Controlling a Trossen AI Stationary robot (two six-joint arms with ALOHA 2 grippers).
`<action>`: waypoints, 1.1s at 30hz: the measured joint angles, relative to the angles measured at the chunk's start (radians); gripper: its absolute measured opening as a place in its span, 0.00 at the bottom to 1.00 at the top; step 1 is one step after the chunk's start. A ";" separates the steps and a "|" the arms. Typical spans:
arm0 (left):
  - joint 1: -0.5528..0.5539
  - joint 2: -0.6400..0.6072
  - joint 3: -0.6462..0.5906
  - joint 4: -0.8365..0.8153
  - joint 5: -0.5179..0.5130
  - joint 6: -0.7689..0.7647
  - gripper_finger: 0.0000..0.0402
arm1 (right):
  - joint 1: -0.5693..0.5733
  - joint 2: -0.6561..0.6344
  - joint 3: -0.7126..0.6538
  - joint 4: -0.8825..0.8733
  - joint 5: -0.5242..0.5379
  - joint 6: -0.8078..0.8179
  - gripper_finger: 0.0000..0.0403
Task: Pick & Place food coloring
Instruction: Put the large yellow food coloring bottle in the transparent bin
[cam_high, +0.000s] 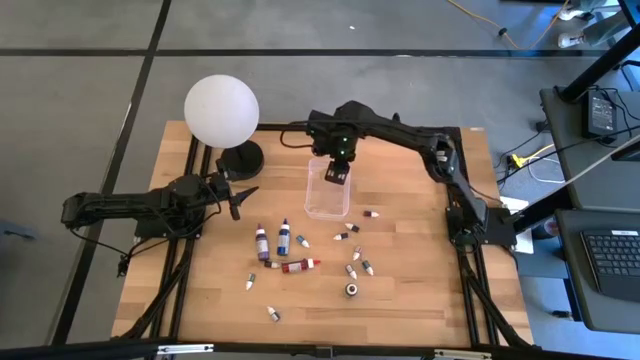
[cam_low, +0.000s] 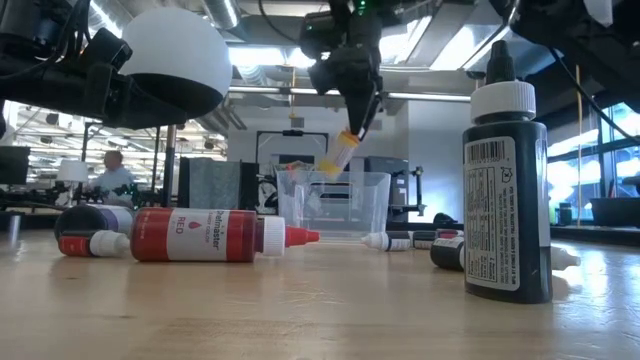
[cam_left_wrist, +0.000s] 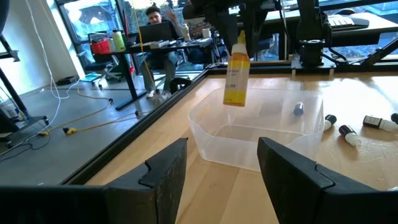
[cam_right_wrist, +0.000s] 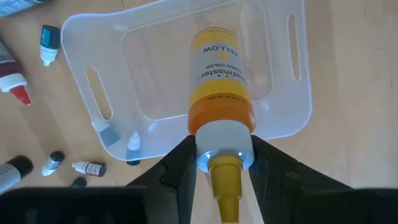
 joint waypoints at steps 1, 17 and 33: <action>0.000 0.000 0.000 0.000 0.000 0.000 0.48 | 0.000 0.003 0.000 0.000 0.000 -0.001 0.33; 0.000 0.000 0.000 0.000 0.000 0.000 0.48 | 0.000 0.005 -0.095 0.002 0.003 0.022 0.33; 0.000 0.000 0.000 0.000 0.000 0.000 0.48 | -0.001 0.005 -0.178 0.002 0.163 0.000 0.33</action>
